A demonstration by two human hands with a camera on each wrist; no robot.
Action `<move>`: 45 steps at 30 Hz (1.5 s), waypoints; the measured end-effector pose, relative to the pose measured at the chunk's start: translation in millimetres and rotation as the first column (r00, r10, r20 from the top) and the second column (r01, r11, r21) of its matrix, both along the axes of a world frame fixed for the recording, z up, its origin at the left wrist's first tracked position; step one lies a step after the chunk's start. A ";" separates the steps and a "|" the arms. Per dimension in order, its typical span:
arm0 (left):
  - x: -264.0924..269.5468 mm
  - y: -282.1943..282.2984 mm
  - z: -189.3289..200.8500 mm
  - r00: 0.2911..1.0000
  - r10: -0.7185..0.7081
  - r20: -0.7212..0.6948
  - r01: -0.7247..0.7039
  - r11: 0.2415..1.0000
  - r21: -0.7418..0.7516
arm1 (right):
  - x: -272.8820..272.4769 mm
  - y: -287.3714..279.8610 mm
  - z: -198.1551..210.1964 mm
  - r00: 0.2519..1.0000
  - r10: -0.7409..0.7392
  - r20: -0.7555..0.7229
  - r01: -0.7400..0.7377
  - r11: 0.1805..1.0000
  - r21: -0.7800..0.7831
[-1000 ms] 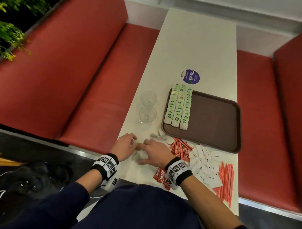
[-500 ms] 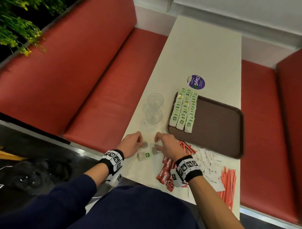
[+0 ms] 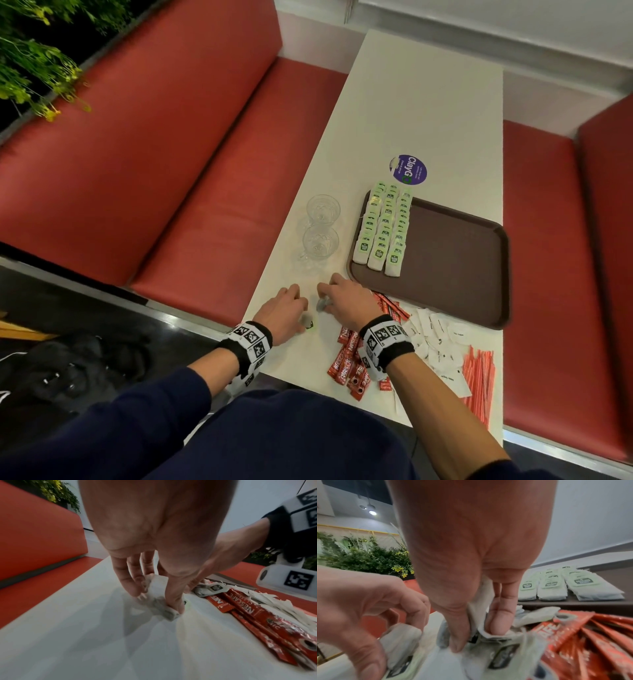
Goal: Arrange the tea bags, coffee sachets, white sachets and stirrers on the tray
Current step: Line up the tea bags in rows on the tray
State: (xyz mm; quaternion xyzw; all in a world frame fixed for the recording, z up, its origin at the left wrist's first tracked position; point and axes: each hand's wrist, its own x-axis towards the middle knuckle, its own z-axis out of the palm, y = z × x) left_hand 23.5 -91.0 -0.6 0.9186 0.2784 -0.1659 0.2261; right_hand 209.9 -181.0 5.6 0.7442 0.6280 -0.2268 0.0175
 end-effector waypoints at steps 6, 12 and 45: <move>4.6 4.1 3.8 0.998 0.056 0.007 -0.055 0.992 -0.117 | 10.9 -6.4 9.3 0.963 -0.155 -0.219 0.167 0.985 0.036; 14.8 15.4 29.0 0.908 0.402 0.121 -0.301 0.825 -0.478 | 26.8 -23.2 56.8 0.754 -0.330 -0.568 0.491 0.858 0.153; 90.1 -6.0 71.3 0.546 0.832 -0.102 -0.171 -0.008 -0.985 | 52.0 -52.4 147.8 0.364 -0.425 -0.829 0.675 0.733 -0.080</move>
